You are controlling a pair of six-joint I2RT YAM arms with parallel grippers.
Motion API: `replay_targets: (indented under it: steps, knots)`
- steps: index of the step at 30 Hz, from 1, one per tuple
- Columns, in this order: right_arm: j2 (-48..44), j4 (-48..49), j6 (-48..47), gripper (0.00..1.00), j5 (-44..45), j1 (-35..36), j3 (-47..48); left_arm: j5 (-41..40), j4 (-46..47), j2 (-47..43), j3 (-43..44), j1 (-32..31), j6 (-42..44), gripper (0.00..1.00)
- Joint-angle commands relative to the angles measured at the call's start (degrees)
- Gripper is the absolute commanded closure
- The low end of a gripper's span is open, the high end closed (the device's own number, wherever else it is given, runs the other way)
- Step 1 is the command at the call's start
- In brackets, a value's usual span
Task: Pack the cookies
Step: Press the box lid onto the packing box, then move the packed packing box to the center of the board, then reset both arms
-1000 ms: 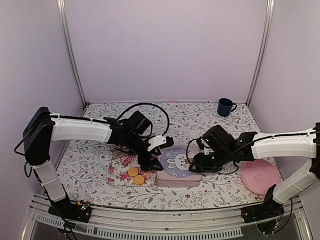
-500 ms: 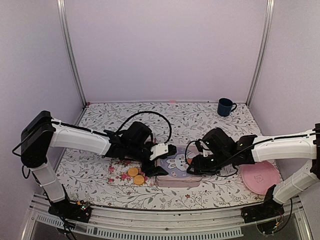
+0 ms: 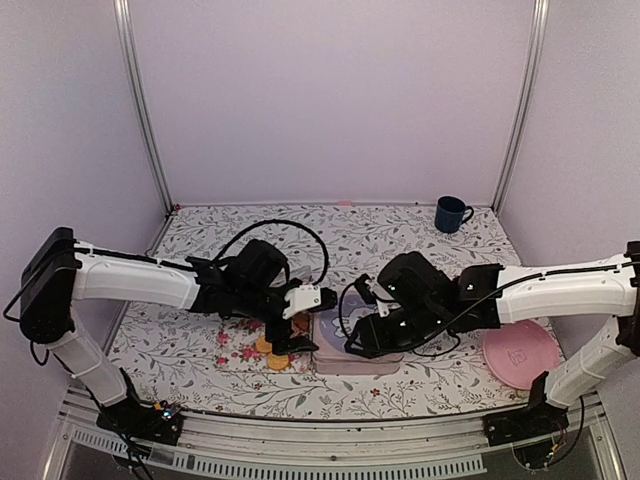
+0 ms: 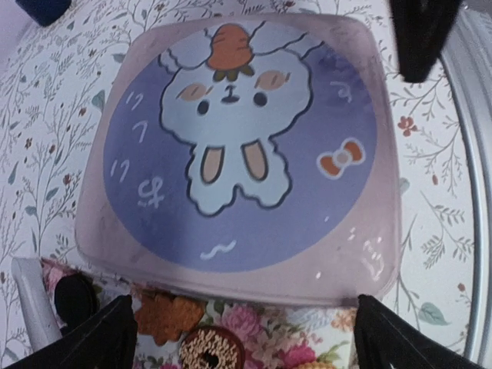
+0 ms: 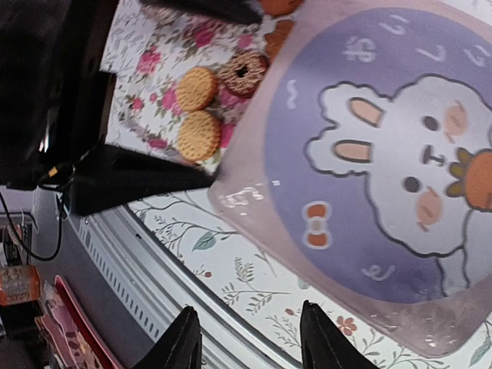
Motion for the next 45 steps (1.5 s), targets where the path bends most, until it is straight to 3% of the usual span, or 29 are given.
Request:
replay_targets:
  steps: [1, 8, 18, 28, 30, 32, 35, 40, 45]
  knots:
    - [6.10, -0.58, -5.49, 0.55, 0.71, 5.28, 4.66, -1.41, -13.19, -3.85, 1.14, 5.34, 3.14, 0.00]
    - [17.10, 1.73, -7.67, 0.57, 1.48, 7.54, 7.42, -0.21, -18.36, -10.41, 3.24, 17.76, 4.50, 0.01]
    - [24.96, 1.58, -13.58, 0.59, 12.06, 6.12, 11.70, 3.32, -18.04, -14.68, 3.60, 35.65, 5.14, 0.01]
    - [22.99, 2.51, -14.06, 0.61, 13.08, 2.70, 10.79, 4.82, -14.23, -14.11, 0.38, 43.32, 3.76, 0.01]
    - [19.93, 3.52, -14.39, 0.53, 11.77, 3.77, 10.00, 4.96, -13.06, -14.13, -0.22, 44.61, 2.96, 0.01]
    - [16.52, 4.55, -15.26, 0.39, 11.16, 5.35, 9.29, 5.09, -11.37, -14.14, -0.87, 46.14, 2.14, 0.01]
    - [10.89, 5.19, -15.81, 0.02, 13.03, 5.80, 8.10, 3.66, -7.53, -14.00, -1.95, 48.43, -0.35, 0.01]
    - [2.79, 5.23, -16.75, 0.01, 17.26, 0.56, 8.43, -3.08, 3.14, -13.34, -6.12, 51.94, -8.95, 0.01]
    - [-5.20, 7.42, -15.80, 0.01, 21.37, -12.17, 5.36, 4.64, 19.17, -12.21, -11.76, 58.16, -19.44, 0.01]
